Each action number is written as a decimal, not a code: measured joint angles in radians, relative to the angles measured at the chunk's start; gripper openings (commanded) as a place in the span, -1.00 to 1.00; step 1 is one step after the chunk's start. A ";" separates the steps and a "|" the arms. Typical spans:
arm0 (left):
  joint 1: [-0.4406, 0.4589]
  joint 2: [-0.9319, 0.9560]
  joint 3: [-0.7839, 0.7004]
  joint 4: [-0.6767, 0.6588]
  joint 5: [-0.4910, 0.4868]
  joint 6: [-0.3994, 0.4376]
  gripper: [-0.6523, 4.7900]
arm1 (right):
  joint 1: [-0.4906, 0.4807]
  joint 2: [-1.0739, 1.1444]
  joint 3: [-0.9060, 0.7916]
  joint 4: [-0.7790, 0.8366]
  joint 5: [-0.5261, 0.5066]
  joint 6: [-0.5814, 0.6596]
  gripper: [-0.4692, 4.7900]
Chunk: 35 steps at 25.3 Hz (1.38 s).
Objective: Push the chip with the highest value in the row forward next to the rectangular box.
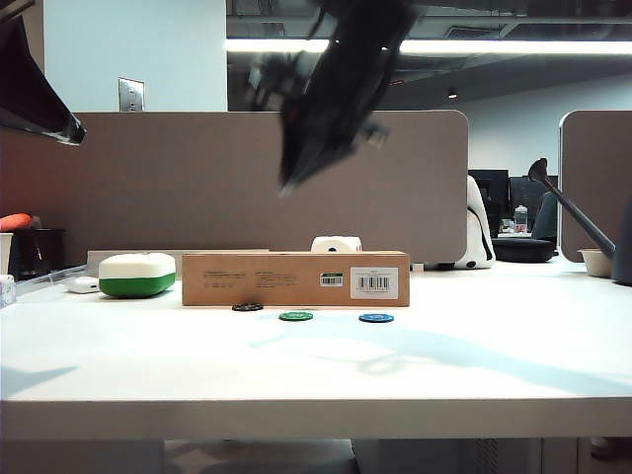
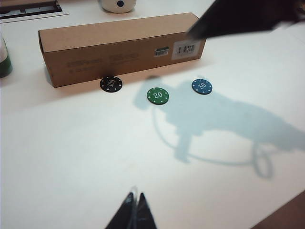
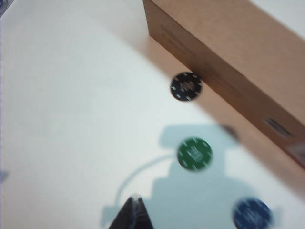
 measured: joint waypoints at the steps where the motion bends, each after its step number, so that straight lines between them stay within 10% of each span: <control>1: 0.000 0.000 0.000 0.001 0.000 0.000 -0.78 | 0.000 -0.061 0.000 -0.062 0.041 -0.013 -0.84; 14: 0.000 -0.031 0.000 0.000 0.000 0.000 -0.78 | 0.001 -0.463 -0.091 -0.311 0.110 0.055 -0.84; 25: 0.009 -0.134 0.000 -0.002 0.003 0.000 -0.78 | 0.024 -1.174 -0.637 -0.199 0.254 0.235 -0.84; 35: 0.312 -0.359 0.000 0.002 0.041 0.000 -0.78 | 0.025 -1.661 -0.995 0.014 0.250 0.239 -0.84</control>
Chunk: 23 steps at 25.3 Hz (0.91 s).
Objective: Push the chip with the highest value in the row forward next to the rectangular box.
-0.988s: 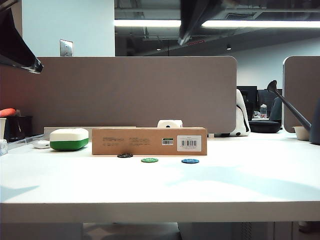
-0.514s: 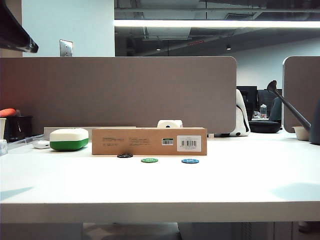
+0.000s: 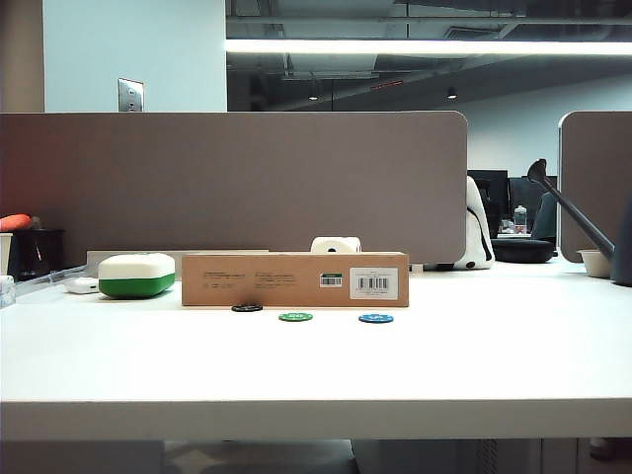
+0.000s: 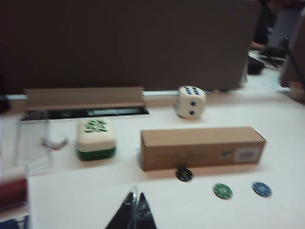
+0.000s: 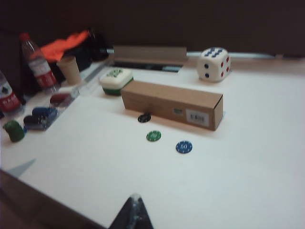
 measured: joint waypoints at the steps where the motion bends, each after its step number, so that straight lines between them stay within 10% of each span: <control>1: 0.019 -0.019 0.000 -0.002 0.000 0.000 -0.78 | 0.000 -0.030 -0.019 0.015 0.013 0.000 -0.84; 23: 0.034 -0.314 -0.001 0.000 -0.015 0.000 -0.78 | -0.002 -0.121 -0.090 0.146 0.302 0.125 -0.84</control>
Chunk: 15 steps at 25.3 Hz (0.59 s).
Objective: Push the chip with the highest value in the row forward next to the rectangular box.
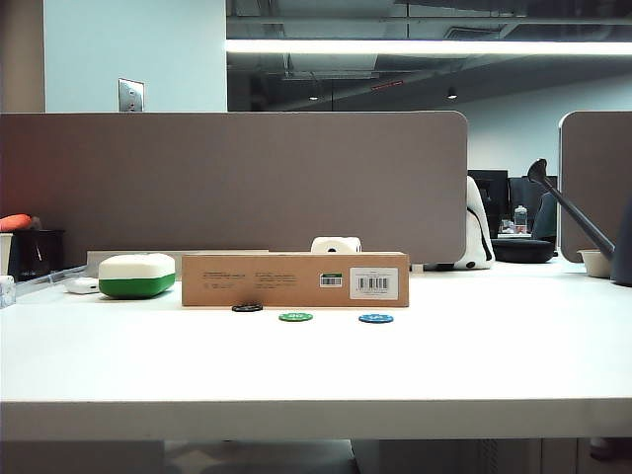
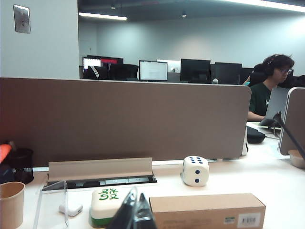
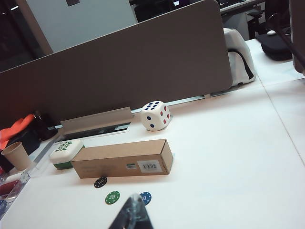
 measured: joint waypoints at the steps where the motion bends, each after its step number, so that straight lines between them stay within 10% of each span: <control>1: 0.000 0.001 -0.001 -0.002 0.000 0.000 -0.78 | 0.000 0.000 0.000 0.000 0.000 0.000 -0.84; 15: 0.002 0.001 -0.183 -0.013 -0.038 0.040 -0.78 | 0.000 0.000 0.000 0.000 0.000 0.000 -0.84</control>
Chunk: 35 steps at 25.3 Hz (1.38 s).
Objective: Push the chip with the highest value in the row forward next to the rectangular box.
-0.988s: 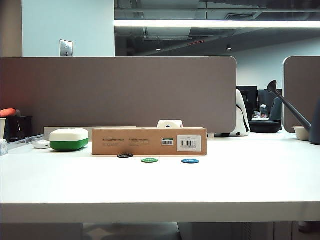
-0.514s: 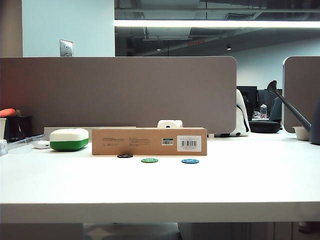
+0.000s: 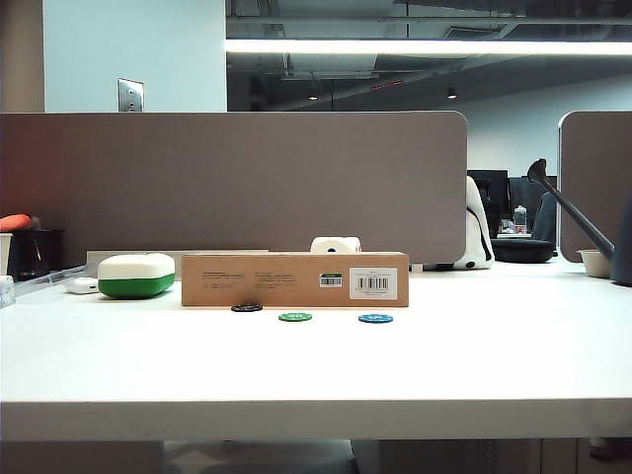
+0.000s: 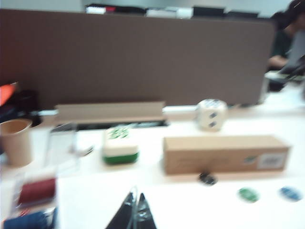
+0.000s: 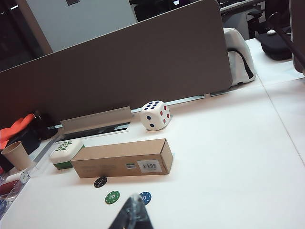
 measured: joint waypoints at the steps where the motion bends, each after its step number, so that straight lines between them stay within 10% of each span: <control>1: 0.008 0.000 -0.024 0.008 -0.012 0.009 -0.78 | 0.000 0.000 0.000 0.000 0.000 0.000 -0.84; 8: 0.101 0.000 -0.221 0.152 -0.032 -0.154 -0.78 | 0.000 0.000 0.000 0.000 0.000 0.000 -0.84; 35: 0.094 0.000 -0.282 0.236 -0.052 -0.021 -0.78 | 0.000 0.000 0.000 0.000 0.000 0.000 -0.84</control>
